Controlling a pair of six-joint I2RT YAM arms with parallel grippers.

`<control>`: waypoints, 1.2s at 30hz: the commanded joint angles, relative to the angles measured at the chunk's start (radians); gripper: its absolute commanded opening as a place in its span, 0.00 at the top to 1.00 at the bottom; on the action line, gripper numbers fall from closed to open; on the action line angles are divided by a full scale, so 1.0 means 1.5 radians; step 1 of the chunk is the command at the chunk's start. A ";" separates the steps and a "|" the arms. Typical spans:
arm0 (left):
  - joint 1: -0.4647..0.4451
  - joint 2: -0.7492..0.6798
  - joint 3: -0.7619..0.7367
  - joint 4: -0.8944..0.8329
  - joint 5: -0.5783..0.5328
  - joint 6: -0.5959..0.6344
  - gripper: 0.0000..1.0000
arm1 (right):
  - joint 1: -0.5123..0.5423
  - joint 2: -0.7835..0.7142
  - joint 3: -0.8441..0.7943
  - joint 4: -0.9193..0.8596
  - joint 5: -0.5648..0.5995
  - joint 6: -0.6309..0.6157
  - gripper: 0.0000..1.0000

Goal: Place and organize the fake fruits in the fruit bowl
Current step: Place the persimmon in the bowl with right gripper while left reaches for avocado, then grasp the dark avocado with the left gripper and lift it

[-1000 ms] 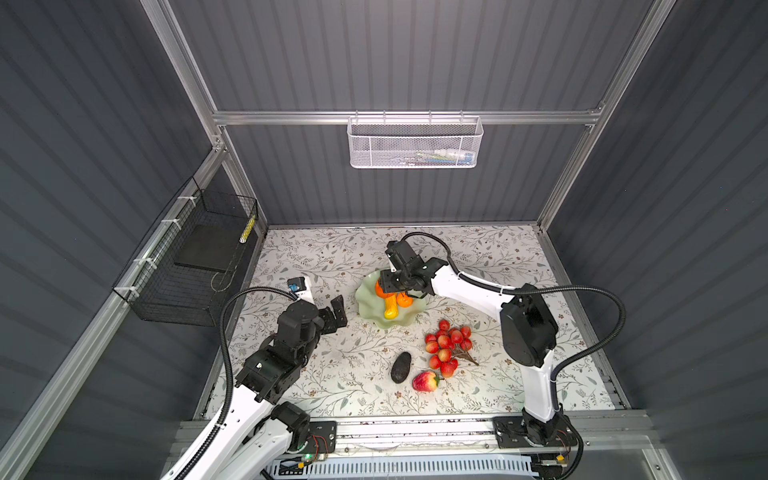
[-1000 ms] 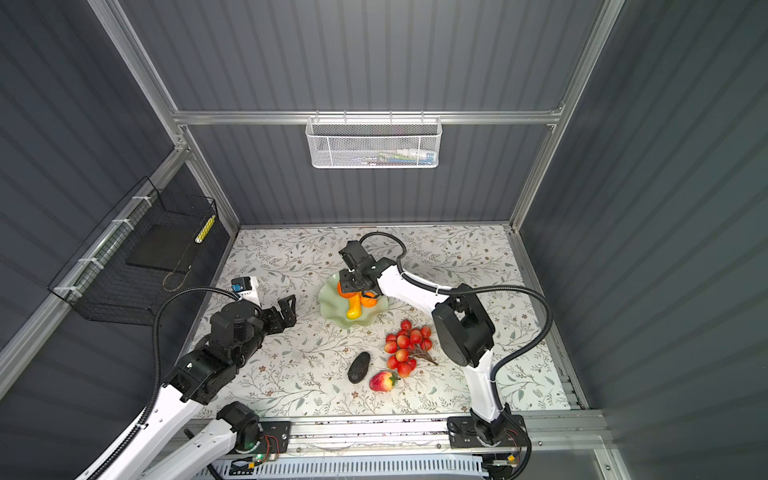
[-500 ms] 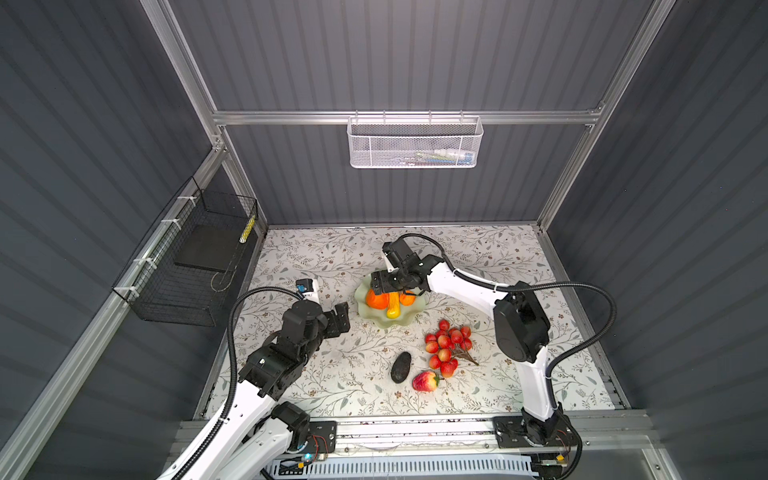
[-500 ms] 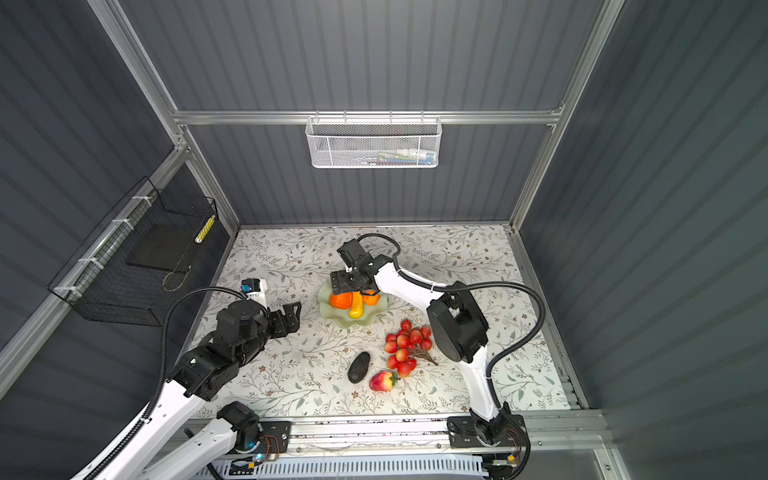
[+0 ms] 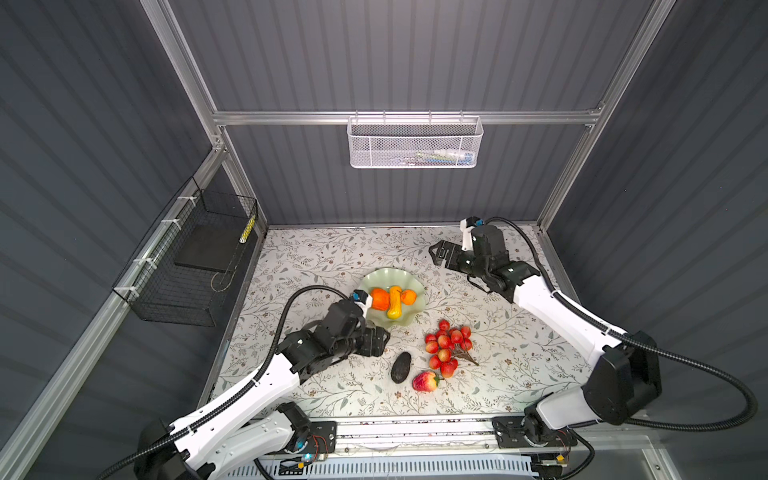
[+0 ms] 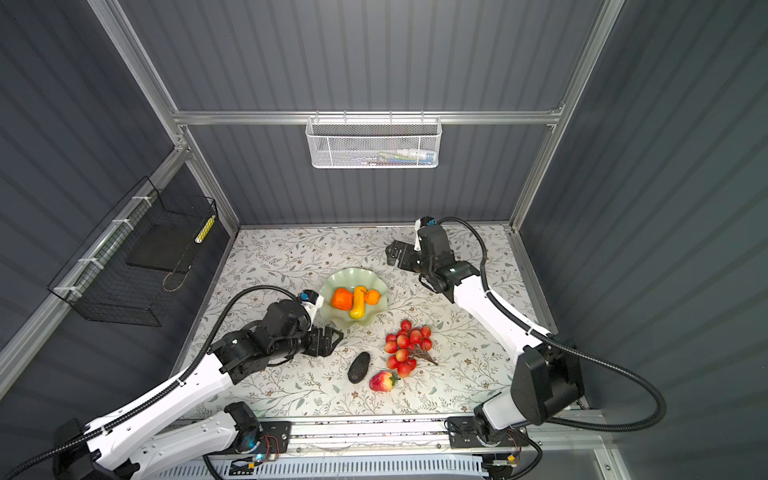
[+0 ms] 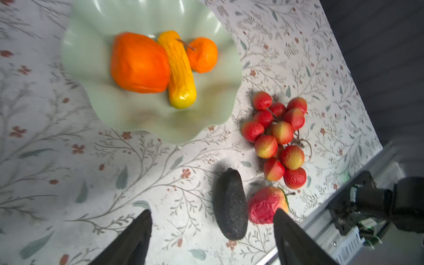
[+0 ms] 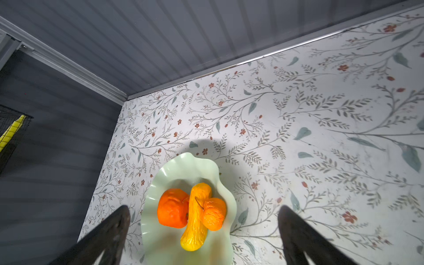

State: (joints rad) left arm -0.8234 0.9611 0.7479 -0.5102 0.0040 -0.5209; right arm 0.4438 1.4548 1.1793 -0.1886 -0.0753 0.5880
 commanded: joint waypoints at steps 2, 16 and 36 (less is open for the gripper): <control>-0.060 0.024 -0.031 0.013 0.003 -0.043 0.17 | -0.026 -0.036 -0.061 -0.001 0.020 0.010 0.01; -0.138 0.254 -0.036 0.147 -0.012 -0.057 0.15 | -0.050 -0.105 -0.150 -0.025 0.035 0.015 0.01; -0.128 0.078 0.014 -0.023 -0.158 0.018 0.56 | -0.065 -0.089 -0.151 -0.006 0.014 0.019 0.01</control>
State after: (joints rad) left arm -1.0264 1.1435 0.6819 -0.4263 -0.1207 -0.5648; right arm 0.3527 1.3067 0.9554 -0.2070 -0.0452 0.6067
